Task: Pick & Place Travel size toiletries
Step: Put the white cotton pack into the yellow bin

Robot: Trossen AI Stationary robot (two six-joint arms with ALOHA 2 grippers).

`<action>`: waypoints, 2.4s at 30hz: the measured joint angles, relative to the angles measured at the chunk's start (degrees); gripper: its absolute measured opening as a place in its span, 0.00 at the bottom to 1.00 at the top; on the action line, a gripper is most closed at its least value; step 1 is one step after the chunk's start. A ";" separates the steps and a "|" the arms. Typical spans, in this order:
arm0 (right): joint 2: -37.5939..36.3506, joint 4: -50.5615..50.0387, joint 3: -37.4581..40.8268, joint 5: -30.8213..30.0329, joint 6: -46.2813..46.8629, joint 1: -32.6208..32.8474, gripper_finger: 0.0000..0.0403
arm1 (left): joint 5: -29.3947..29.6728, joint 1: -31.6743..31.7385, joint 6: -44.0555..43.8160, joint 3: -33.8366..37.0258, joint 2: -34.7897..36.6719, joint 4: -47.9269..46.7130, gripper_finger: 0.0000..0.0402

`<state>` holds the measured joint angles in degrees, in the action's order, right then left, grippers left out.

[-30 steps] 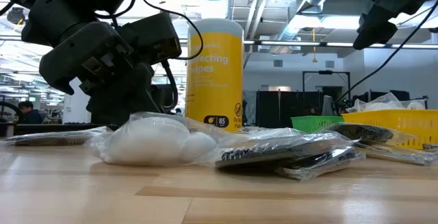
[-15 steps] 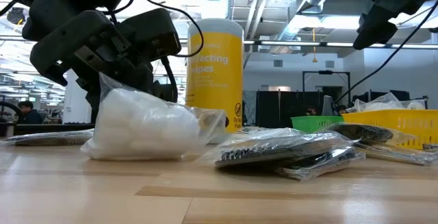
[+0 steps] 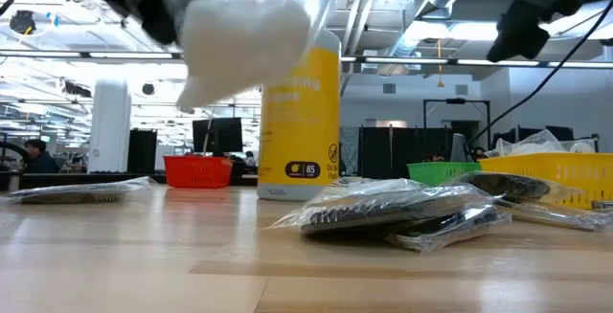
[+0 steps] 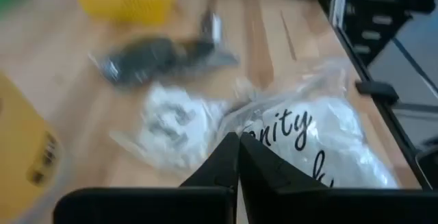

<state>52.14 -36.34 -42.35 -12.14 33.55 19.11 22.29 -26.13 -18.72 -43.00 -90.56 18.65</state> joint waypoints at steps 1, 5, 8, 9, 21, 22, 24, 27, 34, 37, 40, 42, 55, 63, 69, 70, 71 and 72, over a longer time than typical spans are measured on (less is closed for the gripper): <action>0.25 0.94 0.00 -0.01 -0.63 0.00 0.56 | 1.58 -0.21 0.95 0.00 1.07 -0.12 0.00; 1.97 4.77 0.00 0.01 -3.29 -0.05 0.56 | 6.68 -0.52 5.31 -0.02 4.46 0.74 0.00; 3.80 7.49 0.00 0.00 -4.15 -0.07 0.56 | 9.23 -0.50 7.61 -0.02 6.32 0.95 0.00; 4.36 8.04 0.01 0.00 -4.17 -0.12 0.56 | 10.26 -0.50 8.06 -0.02 6.71 1.21 0.00; 10.27 21.57 0.06 -0.02 -7.33 -0.13 0.52 | 27.13 -0.48 17.03 -3.29 7.39 4.97 0.00; 10.32 23.32 0.04 -0.04 -7.87 -0.13 0.51 | 28.27 -0.48 18.37 -4.01 7.39 5.04 0.00; 10.60 26.51 0.04 -0.11 -9.22 -0.15 0.48 | 29.69 -0.48 20.75 -5.40 7.39 5.11 0.00; 10.68 30.45 0.04 -0.20 -11.38 -0.15 0.44 | 32.89 -0.48 24.35 -7.43 6.74 5.16 0.00; 11.13 37.16 0.04 -0.22 -15.48 -0.97 0.40 | 38.93 0.33 31.80 -12.69 2.41 5.20 0.00; 11.15 38.72 0.04 -0.22 -15.66 -1.03 0.39 | 40.85 0.80 34.74 -15.01 -0.03 5.23 0.00; 11.36 39.74 0.04 -0.20 -16.03 -1.22 0.40 | 43.03 1.36 37.51 -17.64 -2.32 5.70 0.00; 11.34 40.48 0.04 -0.20 -16.18 -1.25 0.41 | 43.28 1.87 39.39 -19.09 -3.87 5.79 0.00; 11.73 43.32 0.00 -0.20 -17.51 -2.14 0.47 | 43.31 4.05 42.49 -23.43 -8.83 6.24 0.00; 11.76 45.35 0.00 -0.21 -17.06 -5.02 0.47 | 43.11 4.05 42.49 -23.43 -8.83 6.85 0.00; 13.15 46.38 -0.04 -0.22 -17.02 -6.67 0.43 | 42.33 4.05 42.49 -23.43 -8.83 7.26 0.00; 13.50 45.97 0.01 -0.20 -17.02 -6.91 0.42 | 42.33 4.05 42.49 -23.43 -8.83 7.28 0.00; 13.91 46.14 0.07 -0.20 -17.02 -7.01 0.39 | 42.31 4.05 42.49 -23.43 -8.83 7.28 0.00; 14.40 46.81 0.03 -0.20 -17.02 -7.10 0.36 | 42.33 4.05 42.49 -23.43 -8.83 7.26 0.00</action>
<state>66.55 10.47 -42.32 -12.34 16.53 12.01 64.62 -22.09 23.77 -66.43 -99.39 25.92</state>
